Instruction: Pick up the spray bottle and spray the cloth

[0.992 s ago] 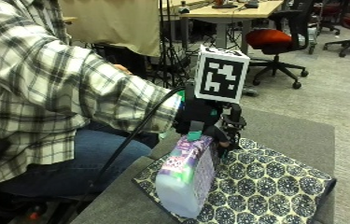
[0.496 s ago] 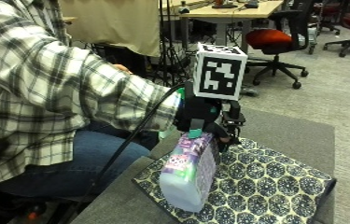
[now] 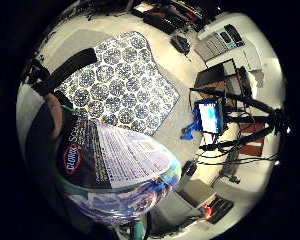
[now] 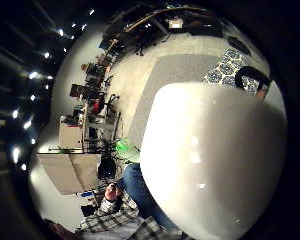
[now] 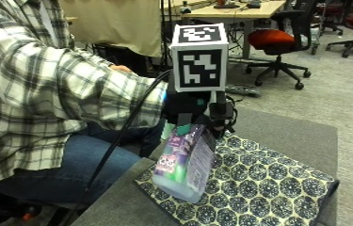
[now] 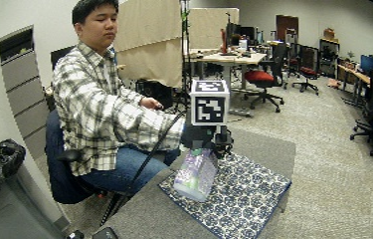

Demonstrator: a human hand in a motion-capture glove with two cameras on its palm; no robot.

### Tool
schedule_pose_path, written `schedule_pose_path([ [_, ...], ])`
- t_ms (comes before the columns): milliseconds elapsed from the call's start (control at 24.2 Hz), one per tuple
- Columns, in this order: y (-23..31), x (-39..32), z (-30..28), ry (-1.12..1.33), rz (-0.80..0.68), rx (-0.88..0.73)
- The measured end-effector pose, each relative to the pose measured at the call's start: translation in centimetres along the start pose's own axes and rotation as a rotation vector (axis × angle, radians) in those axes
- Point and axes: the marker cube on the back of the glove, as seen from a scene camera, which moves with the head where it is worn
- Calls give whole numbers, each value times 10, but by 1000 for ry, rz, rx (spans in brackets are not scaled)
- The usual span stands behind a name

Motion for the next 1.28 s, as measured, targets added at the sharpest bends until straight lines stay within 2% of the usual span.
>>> schedule_pose_path([
  [289,24,40,-34,-303,131,149],
  [826,79,100,-66,-663,273,434],
  [992,89,105,-73,-782,278,485],
  [1281,83,82,-78,-852,207,496],
])
